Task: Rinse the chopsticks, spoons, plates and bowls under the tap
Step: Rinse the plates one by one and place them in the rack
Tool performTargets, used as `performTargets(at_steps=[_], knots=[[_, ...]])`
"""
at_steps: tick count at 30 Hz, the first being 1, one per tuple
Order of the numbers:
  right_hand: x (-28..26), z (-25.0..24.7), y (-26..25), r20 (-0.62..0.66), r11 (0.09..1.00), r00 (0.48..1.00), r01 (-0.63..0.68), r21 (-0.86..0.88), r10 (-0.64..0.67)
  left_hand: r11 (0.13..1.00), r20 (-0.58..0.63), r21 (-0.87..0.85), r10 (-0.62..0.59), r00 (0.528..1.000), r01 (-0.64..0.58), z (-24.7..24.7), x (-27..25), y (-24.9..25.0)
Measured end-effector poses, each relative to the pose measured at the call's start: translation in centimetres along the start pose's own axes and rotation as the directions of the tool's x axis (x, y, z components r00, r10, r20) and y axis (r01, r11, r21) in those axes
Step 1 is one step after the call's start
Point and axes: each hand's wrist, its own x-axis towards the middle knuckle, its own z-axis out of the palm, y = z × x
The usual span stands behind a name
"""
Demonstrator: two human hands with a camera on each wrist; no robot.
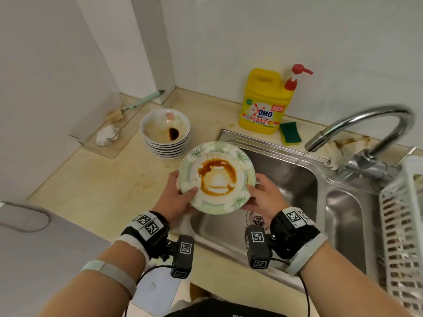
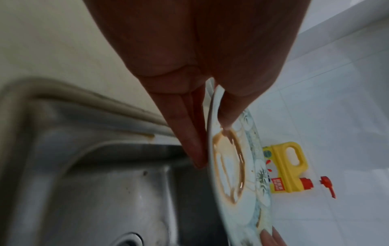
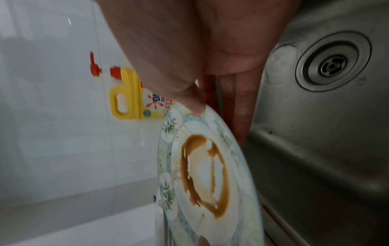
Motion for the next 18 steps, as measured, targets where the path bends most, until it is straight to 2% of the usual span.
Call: performTargets(at_steps=[3,7,10,13,15,18], knots=[[-0.8,-2.8,-0.3,-0.031,0.998,0.999,0.045,0.047,-0.043,0.993,0.084,-0.101,-0.059,0.995,0.068,3.4,0.1,0.1],[-1.6,-5.9,-1.2,-0.016,0.997,0.999,0.042,0.063,-0.041,0.993,0.034,-0.110,-0.034,0.999,0.038,6.5,0.2,0.3],[-1.5,-7.9,-1.5,-0.026,1.000,1.000,-0.004,0.003,0.004,0.996,-0.050,-0.037,0.079,0.996,-0.080,8.1,0.2,1.3],[-1.5,-9.6,-0.9,-0.086,0.997,0.996,0.007,-0.072,-0.014,0.960,-0.092,0.133,0.260,0.961,-0.247,8.9,0.2,2.5],[-1.6,-10.5,-0.3,-0.127,0.980,0.989,0.045,-0.195,-0.071,0.922,-0.123,0.242,0.339,0.933,-0.303,9.0,0.3,3.2],[-1.8,-11.4,-0.3,-0.119,0.896,0.979,0.101,-0.433,-0.168,0.866,-0.155,0.358,0.424,0.892,-0.349,8.6,0.8,3.6]])
